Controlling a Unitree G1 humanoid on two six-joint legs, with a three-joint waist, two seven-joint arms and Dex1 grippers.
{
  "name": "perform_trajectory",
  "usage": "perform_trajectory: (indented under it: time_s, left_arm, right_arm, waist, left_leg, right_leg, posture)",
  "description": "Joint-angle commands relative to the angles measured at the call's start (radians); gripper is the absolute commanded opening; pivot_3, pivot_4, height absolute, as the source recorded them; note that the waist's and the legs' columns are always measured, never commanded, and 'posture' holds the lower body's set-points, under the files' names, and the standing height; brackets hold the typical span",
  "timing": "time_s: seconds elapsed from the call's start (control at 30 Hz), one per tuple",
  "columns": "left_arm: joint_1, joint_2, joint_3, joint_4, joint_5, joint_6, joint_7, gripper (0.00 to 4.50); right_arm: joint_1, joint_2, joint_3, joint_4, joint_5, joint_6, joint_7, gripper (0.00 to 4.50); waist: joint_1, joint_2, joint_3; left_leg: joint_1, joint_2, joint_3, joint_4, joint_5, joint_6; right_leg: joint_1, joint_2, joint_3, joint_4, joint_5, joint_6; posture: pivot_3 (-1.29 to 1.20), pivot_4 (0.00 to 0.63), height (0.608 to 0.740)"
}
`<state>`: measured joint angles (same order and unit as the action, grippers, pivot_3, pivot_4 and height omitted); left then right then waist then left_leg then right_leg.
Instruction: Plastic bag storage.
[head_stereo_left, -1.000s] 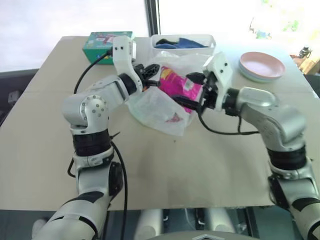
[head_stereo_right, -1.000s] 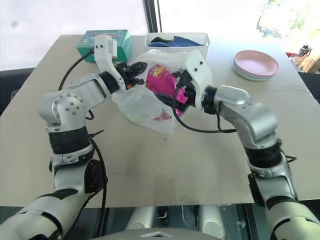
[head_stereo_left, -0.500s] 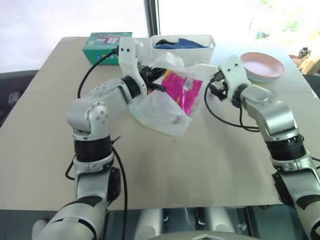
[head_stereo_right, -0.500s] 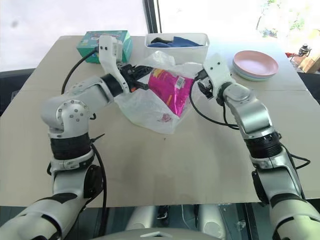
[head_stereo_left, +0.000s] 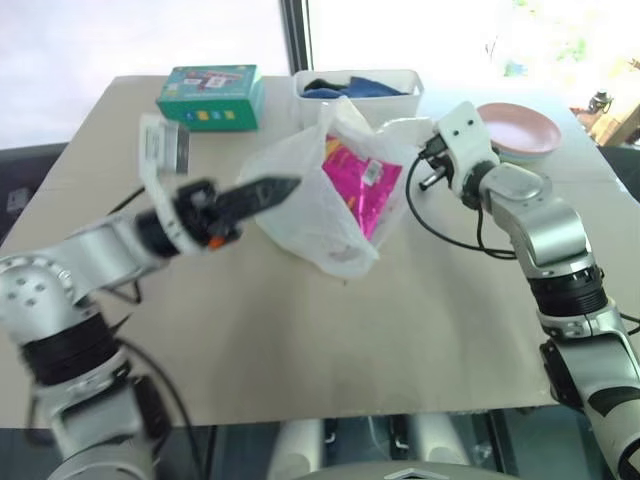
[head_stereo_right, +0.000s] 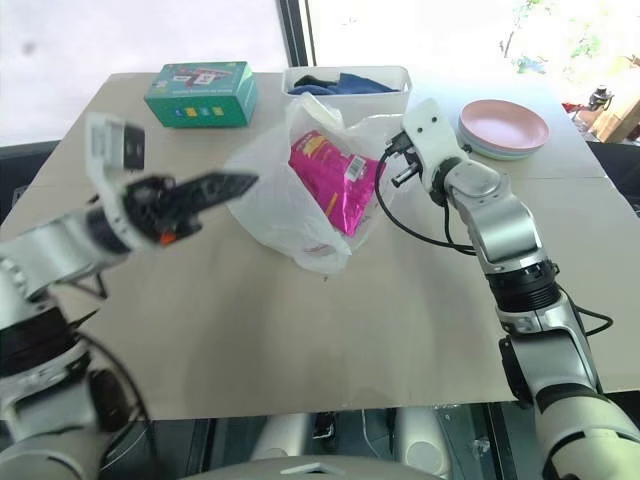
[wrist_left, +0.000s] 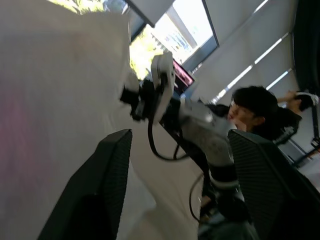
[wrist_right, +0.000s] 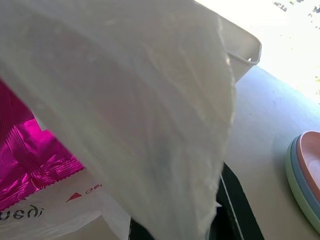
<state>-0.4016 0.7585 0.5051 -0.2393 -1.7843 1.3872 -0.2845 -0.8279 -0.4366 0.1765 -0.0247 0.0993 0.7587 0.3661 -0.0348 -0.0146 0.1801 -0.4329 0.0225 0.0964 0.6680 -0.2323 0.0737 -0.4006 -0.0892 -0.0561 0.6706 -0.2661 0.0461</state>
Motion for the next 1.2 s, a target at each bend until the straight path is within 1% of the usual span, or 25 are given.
perform_trajectory:
  time_s: [0.03, 0.13, 0.2, 0.27, 0.33, 0.43, 0.53, 0.7, 0.83, 0.93, 1.03, 1.07, 1.1, 1.17, 1.2]
  left_arm:
    - [0.11, 0.075, -0.097, -0.136, -0.097, -0.067, 0.067, 3.81]
    - [0.129, 0.067, -0.182, -0.194, -0.023, -0.133, 0.111, 3.81]
    - [0.108, 0.036, -0.248, -0.188, 0.026, -0.181, 0.167, 3.81]
    - [0.086, 0.008, -0.303, -0.173, 0.077, -0.206, 0.175, 3.81]
    - [0.054, -0.02, -0.355, -0.173, 0.157, -0.224, 0.159, 3.81]
    - [0.008, -0.054, -0.401, -0.156, 0.21, -0.241, 0.145, 3.81]
    - [-0.071, -0.074, -0.491, -0.143, 0.351, -0.243, 0.06, 3.81]
    - [-0.151, -0.11, -0.584, -0.112, 0.482, -0.23, -0.02, 3.81]
    - [-0.204, -0.188, -0.651, -0.066, 0.59, -0.228, -0.011, 3.81]
    - [-0.221, -0.238, -0.695, -0.04, 0.699, -0.258, -0.015, 3.81]
    - [-0.212, -0.266, -0.708, -0.054, 0.77, -0.295, -0.054, 3.03]
    - [-0.203, -0.27, -0.698, -0.062, 0.78, -0.302, -0.066, 2.62]
    - [-0.192, -0.274, -0.681, -0.07, 0.782, -0.308, -0.077, 2.12]
    - [-0.163, -0.283, -0.596, -0.1, 0.718, -0.326, -0.115, 1.11]
    - [-0.156, -0.304, -0.507, -0.1, 0.609, -0.331, -0.095, 0.63]
  right_arm:
    - [-0.007, 0.0, -0.022, -0.057, -0.005, -0.004, 0.015, 0.0]
    - [-0.005, 0.005, -0.021, -0.066, -0.007, 0.005, 0.02, 0.0]
    - [-0.004, 0.007, -0.018, -0.075, -0.011, 0.011, 0.022, 0.0]
    - [-0.005, 0.009, -0.016, -0.081, -0.014, 0.017, 0.022, 0.0]
    - [-0.004, 0.008, -0.012, -0.087, -0.018, 0.024, 0.023, 0.0]
    - [-0.006, 0.01, -0.009, -0.093, -0.024, 0.03, 0.024, 0.0]
    - [-0.021, 0.014, -0.007, -0.093, -0.028, 0.038, 0.027, 0.0]
    - [-0.031, 0.016, -0.005, -0.09, -0.033, 0.042, 0.032, 0.0]
    - [-0.03, 0.017, -0.009, -0.094, -0.032, 0.046, 0.037, 0.0]
    - [-0.027, 0.022, -0.011, -0.096, -0.03, 0.049, 0.04, 0.0]
    - [-0.027, 0.031, -0.018, -0.099, -0.022, 0.056, 0.042, 0.0]
    - [-0.029, 0.032, -0.02, -0.098, -0.021, 0.058, 0.042, 0.0]
    - [-0.031, 0.033, -0.024, -0.096, -0.019, 0.059, 0.043, 0.0]
    - [-0.035, 0.033, -0.036, -0.089, -0.012, 0.06, 0.046, 0.0]
    - [-0.038, 0.036, -0.051, -0.082, 0.0, 0.06, 0.049, 0.0]
  waist:
    - [0.006, 0.0, 0.0]
    - [0.018, 0.0, 0.0]
    - [0.023, 0.0, 0.0]
    - [0.024, 0.0, 0.0]
    - [0.023, 0.0, 0.0]
    - [0.023, 0.0, 0.0]
    - [0.023, 0.0, 0.0]
    - [0.023, 0.0, 0.0]
    - [0.024, 0.0, 0.0]
    - [0.023, 0.0, 0.0]
    - [0.023, 0.0, 0.0]
    - [0.022, 0.0, 0.0]
    - [0.022, 0.0, 0.0]
    - [0.019, 0.0, 0.0]
    - [0.019, 0.0, 0.0]
  left_leg:
    - [0.001, -0.001, -0.001, 0.0, 0.0, 0.0]
    - [0.001, -0.002, -0.004, 0.0, -0.003, -0.005]
    - [0.001, -0.002, -0.006, 0.0, -0.002, -0.005]
    - [0.001, -0.002, -0.006, 0.0, -0.002, -0.006]
    - [0.001, -0.002, -0.006, 0.001, 0.001, -0.002]
    - [0.001, -0.002, -0.005, 0.0, 0.001, -0.001]
    - [0.001, -0.002, -0.005, 0.0, 0.001, -0.001]
    - [0.001, -0.002, -0.004, 0.0, 0.001, -0.001]
    - [0.0, -0.001, -0.004, 0.0, 0.001, -0.001]
    - [0.0, -0.001, -0.004, 0.0, 0.001, -0.001]
    - [0.0, -0.001, -0.004, 0.0, 0.001, -0.001]
    - [0.0, -0.001, -0.004, 0.0, 0.001, -0.001]
    - [0.0, 0.0, -0.003, 0.0, 0.001, -0.001]
    - [0.0, 0.0, -0.003, 0.0, 0.001, -0.001]
    - [0.0, 0.0, -0.003, -0.001, 0.001, -0.001]
  right_leg:
    - [0.002, -0.001, 0.0, 0.0, 0.0, 0.0]
    - [0.004, -0.002, -0.002, -0.001, 0.0, 0.0]
    - [0.004, -0.001, -0.004, 0.0, 0.001, -0.001]
    - [0.005, -0.001, -0.004, 0.0, 0.001, -0.002]
    - [0.005, 0.002, -0.004, 0.0, 0.001, -0.002]
    - [0.004, 0.004, -0.006, 0.0, 0.001, -0.002]
    - [0.004, 0.005, -0.007, -0.001, 0.001, -0.002]
    - [0.004, 0.006, -0.006, -0.001, 0.001, -0.001]
    - [0.004, 0.007, -0.006, -0.001, 0.001, -0.001]
    - [0.004, 0.007, -0.006, -0.002, 0.001, -0.001]
    - [0.004, 0.007, -0.006, -0.002, 0.001, -0.001]
    - [0.003, 0.007, -0.006, -0.002, 0.001, -0.002]
    - [0.003, 0.007, -0.006, -0.002, 0.001, -0.001]
    - [0.003, 0.007, -0.005, -0.002, 0.001, -0.002]
    - [0.003, 0.007, -0.005, -0.002, 0.001, -0.002]
  posture:
    - [0.0, 0.15, 0.74]
    - [0.0, 0.15, 0.74]
    - [0.0, 0.15, 0.74]
    - [0.0, 0.15, 0.74]
    - [0.0, 0.15, 0.74]
    - [0.0, 0.15, 0.74]
    - [0.0, 0.15, 0.74]
    - [0.0, 0.15, 0.74]
    - [0.0, 0.15, 0.74]
    - [0.0, 0.15, 0.74]
    - [0.0, 0.15, 0.74]
    - [0.0, 0.15, 0.74]
    - [0.0, 0.15, 0.74]
    - [0.0, 0.15, 0.74]
    - [0.0, 0.15, 0.74]
